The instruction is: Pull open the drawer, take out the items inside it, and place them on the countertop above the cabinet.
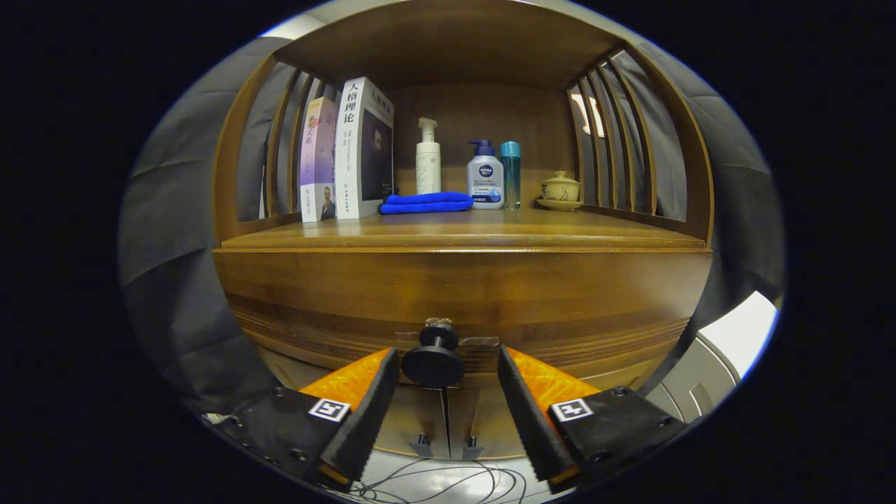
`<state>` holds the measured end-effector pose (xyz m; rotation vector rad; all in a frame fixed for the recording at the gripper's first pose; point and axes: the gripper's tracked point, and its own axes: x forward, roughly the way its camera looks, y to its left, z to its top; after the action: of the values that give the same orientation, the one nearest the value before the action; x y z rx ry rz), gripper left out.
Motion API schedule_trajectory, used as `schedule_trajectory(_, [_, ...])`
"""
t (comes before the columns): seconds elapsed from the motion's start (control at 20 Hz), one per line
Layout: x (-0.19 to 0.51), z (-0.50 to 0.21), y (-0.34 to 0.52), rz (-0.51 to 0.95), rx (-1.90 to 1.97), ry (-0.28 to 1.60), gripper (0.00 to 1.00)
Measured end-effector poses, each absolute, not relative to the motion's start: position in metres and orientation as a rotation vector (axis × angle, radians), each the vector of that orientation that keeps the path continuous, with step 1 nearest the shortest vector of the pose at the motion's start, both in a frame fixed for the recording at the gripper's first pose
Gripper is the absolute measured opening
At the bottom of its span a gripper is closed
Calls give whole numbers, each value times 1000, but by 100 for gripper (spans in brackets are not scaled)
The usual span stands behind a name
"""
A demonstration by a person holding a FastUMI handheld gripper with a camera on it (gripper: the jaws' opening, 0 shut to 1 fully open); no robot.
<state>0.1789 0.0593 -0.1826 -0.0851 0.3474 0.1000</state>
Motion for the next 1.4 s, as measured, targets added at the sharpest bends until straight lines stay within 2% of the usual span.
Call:
schedule_trajectory(0.15, [180,-181,65,118,-120,336,80])
schedule_trajectory(0.2, [182,-177,66,119,-128,319,80])
schedule_trajectory(0.5, [180,-179,72,102,-108,363,29])
schedule_trajectory(1.4, [89,-173,62,122,-113,370,28])
